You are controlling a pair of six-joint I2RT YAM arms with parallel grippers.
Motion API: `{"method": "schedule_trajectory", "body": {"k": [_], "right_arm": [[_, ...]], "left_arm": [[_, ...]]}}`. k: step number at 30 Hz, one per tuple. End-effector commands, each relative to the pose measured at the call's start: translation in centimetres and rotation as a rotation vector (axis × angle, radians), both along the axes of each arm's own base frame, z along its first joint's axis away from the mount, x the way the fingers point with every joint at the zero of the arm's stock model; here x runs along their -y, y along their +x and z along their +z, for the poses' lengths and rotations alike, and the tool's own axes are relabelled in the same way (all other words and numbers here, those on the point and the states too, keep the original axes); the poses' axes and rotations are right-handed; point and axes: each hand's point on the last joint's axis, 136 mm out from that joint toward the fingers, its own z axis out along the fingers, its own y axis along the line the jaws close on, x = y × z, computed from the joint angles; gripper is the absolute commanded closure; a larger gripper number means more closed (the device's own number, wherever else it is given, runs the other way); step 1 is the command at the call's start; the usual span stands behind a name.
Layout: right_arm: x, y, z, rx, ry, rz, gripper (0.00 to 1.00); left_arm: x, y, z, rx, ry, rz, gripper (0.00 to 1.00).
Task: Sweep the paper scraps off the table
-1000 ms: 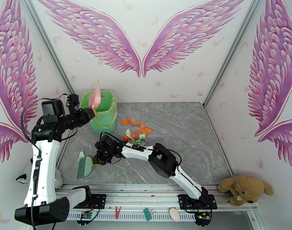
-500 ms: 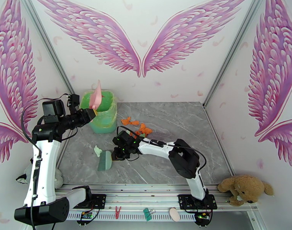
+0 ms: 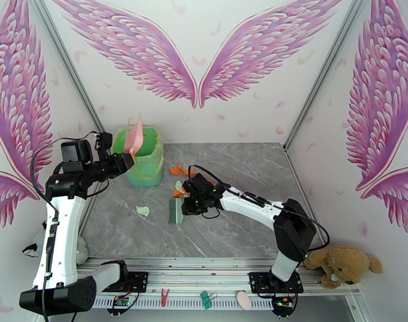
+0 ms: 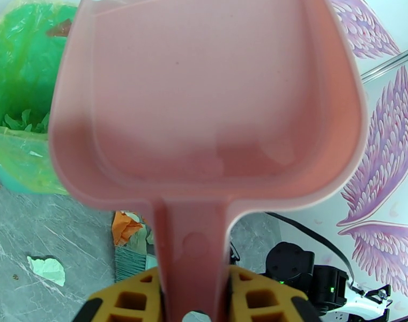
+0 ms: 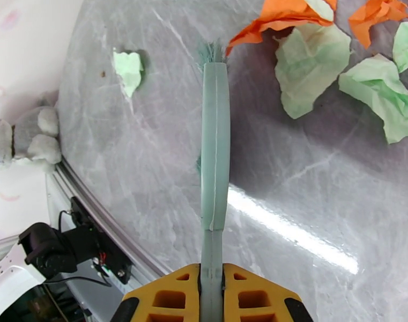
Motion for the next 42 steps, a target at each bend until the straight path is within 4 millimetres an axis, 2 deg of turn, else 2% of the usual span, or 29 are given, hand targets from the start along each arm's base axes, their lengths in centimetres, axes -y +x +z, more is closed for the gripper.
{"method": "schedule_trajectory", "body": {"k": [1, 5, 8, 12, 13, 17, 22, 25, 30, 35, 42], "right_arm": [[-4.0, -0.4, 4.0, 0.016, 0.144, 0.063, 1.00], [-8.1, 0.0, 6.8, -0.010, 0.292, 0.086, 1.00], [-10.8, 0.8, 7.1, -0.040, 0.349, 0.090, 1.00], [-13.8, 1.9, 6.4, -0.087, 0.399, 0.087, 1.00], [-14.5, 2.1, 6.2, -0.107, 0.417, 0.087, 1.00], [-16.8, 2.8, 4.8, -0.171, 0.465, 0.079, 1.00], [-17.5, 3.4, 2.1, -0.209, 0.447, 0.054, 1.00], [-16.9, 3.3, 0.1, -0.227, 0.404, 0.038, 1.00], [-14.1, 3.4, -2.5, -0.232, 0.322, 0.009, 1.00], [-9.4, 3.9, -4.5, -0.241, 0.259, -0.036, 1.00], [-0.6, 4.1, -5.5, -0.212, 0.160, -0.113, 1.00]], "left_arm": [[0.2, -0.8, 0.7, 0.009, 0.025, -0.010, 1.00], [1.4, -0.9, 1.5, 0.021, -0.050, -0.054, 1.00], [3.1, -0.5, 2.3, 0.021, -0.238, -0.129, 1.00], [3.7, 0.5, 2.6, 0.002, -0.415, -0.140, 1.00], [3.6, 0.8, 1.5, -0.030, -0.434, -0.124, 1.00], [3.0, 1.6, 2.9, -0.011, -0.516, -0.103, 1.00], [2.6, 2.5, 4.1, -0.006, -0.622, -0.095, 1.00], [2.5, 2.9, 3.8, -0.010, -0.646, -0.092, 1.00], [2.2, 2.3, 2.7, 0.005, -0.521, -0.056, 1.00], [2.3, 1.1, 1.5, -0.006, -0.322, -0.030, 1.00], [3.0, -0.6, -0.6, -0.030, -0.046, -0.047, 1.00]]}}
